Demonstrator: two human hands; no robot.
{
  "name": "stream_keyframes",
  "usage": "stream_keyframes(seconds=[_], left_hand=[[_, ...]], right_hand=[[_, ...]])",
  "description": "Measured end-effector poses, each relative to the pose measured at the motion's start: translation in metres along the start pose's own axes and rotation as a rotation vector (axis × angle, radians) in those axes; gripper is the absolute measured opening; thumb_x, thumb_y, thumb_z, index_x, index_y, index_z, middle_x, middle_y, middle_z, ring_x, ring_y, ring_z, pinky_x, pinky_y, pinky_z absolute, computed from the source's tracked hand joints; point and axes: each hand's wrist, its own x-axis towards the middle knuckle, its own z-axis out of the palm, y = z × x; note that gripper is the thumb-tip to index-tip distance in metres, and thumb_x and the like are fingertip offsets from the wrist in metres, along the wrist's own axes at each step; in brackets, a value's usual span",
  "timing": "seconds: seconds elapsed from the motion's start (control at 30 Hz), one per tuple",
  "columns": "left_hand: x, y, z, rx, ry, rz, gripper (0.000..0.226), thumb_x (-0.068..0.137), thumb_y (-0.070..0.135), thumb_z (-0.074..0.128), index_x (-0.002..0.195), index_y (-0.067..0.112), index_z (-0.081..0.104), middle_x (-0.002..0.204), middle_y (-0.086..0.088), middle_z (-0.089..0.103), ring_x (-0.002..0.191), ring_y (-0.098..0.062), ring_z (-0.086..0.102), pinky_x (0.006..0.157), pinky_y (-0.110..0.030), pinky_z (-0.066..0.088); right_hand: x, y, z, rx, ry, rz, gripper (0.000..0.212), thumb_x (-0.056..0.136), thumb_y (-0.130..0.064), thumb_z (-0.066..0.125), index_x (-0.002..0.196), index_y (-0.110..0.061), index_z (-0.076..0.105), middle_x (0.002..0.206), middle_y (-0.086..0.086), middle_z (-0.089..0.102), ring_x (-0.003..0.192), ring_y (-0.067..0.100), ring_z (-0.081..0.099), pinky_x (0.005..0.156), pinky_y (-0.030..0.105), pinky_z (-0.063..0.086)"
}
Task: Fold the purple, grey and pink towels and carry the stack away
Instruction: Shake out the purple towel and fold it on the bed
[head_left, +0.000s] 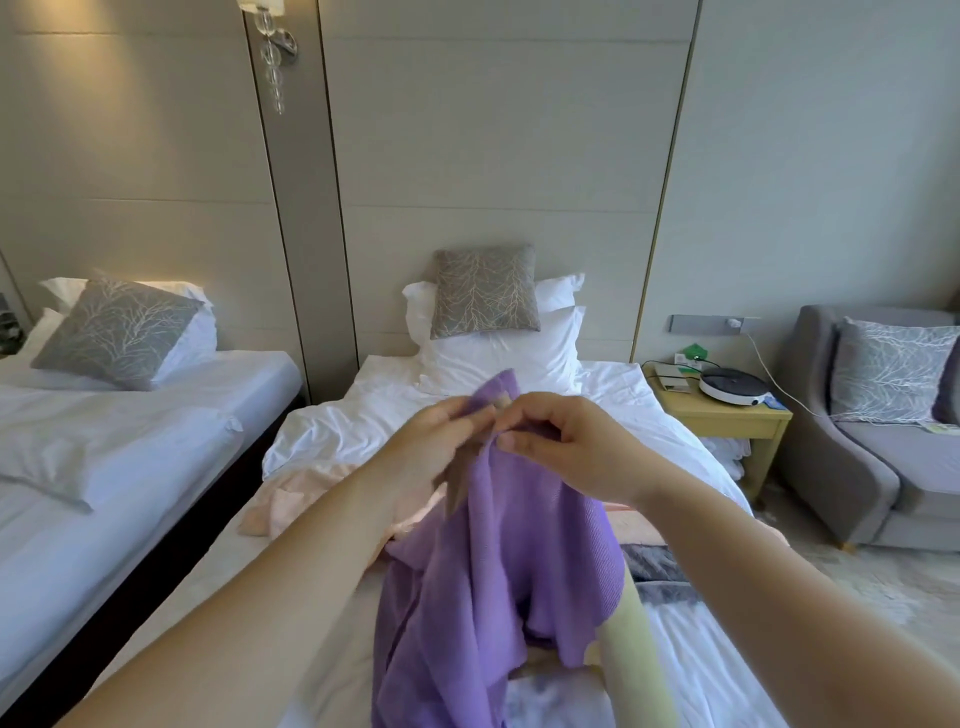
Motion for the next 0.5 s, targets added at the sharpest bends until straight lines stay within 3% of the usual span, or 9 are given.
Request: stream_keyframes(seconds=[0.07,0.17,0.2,0.27,0.37,0.43,0.5], left_hand=[[-0.002,-0.007,0.007,-0.038,-0.118,-0.009,0.027,0.087,0.037,0.061,0.106,0.022,0.073,0.116,-0.004,0.070,0.112,-0.020,0.063,0.098,-0.030,0.047],[-0.010,-0.010,0.007,0.083,-0.155,0.016,0.044,0.089,0.060,0.048,0.109,0.028,0.070,0.111,0.005,0.071,0.114,-0.018,0.061,0.094,-0.023,0.049],[-0.011,-0.012,0.007,0.151,-0.166,0.056,0.042,0.087,0.059,0.054,0.108,0.026,0.070,0.110,0.001,0.071,0.112,-0.017,0.063,0.095,-0.025,0.049],[-0.013,-0.014,0.008,0.167,-0.133,0.094,0.029,0.086,0.037,0.066,0.103,0.014,0.071,0.108,-0.013,0.070,0.104,-0.020,0.063,0.096,-0.034,0.047],[-0.013,-0.008,0.004,0.083,-0.004,0.097,0.014,0.089,0.015,0.063,0.097,0.008,0.072,0.104,-0.020,0.070,0.095,-0.024,0.063,0.090,-0.036,0.048],[-0.012,-0.001,-0.001,0.033,0.079,0.097,0.017,0.090,0.012,0.060,0.101,0.004,0.071,0.104,-0.024,0.067,0.094,-0.027,0.061,0.092,-0.039,0.045],[-0.012,0.004,-0.008,-0.031,0.132,0.111,0.020,0.091,0.009,0.057,0.105,0.000,0.068,0.099,-0.020,0.068,0.089,-0.024,0.062,0.086,-0.032,0.048]], right_hand=[[0.003,0.002,0.000,-0.005,0.087,0.006,0.006,0.086,-0.007,0.065,0.090,-0.010,0.070,0.090,0.001,0.070,0.087,0.012,0.063,0.083,0.022,0.049],[0.005,0.008,-0.001,0.033,0.177,0.026,0.011,0.080,-0.006,0.071,0.082,-0.012,0.063,0.078,-0.010,0.066,0.073,0.000,0.060,0.073,0.013,0.045],[0.005,0.011,-0.002,0.070,0.185,0.046,0.015,0.080,-0.005,0.072,0.081,-0.013,0.060,0.076,-0.009,0.065,0.071,0.002,0.059,0.071,0.015,0.046],[0.003,0.016,-0.004,0.177,0.157,0.093,0.019,0.079,-0.003,0.072,0.083,-0.013,0.056,0.074,-0.004,0.063,0.071,0.009,0.058,0.069,0.019,0.048],[-0.004,0.028,-0.011,0.350,0.024,0.197,0.018,0.081,-0.002,0.070,0.088,-0.012,0.057,0.066,-0.010,0.061,0.064,0.003,0.056,0.064,0.014,0.045],[-0.013,0.040,-0.016,0.280,-0.043,0.280,0.015,0.081,-0.006,0.071,0.086,-0.014,0.058,0.062,-0.013,0.056,0.062,0.003,0.050,0.061,0.014,0.039],[-0.023,0.052,-0.021,0.120,-0.059,0.374,0.014,0.081,-0.013,0.074,0.082,-0.009,0.060,0.068,-0.004,0.050,0.067,0.010,0.044,0.063,0.020,0.034]])
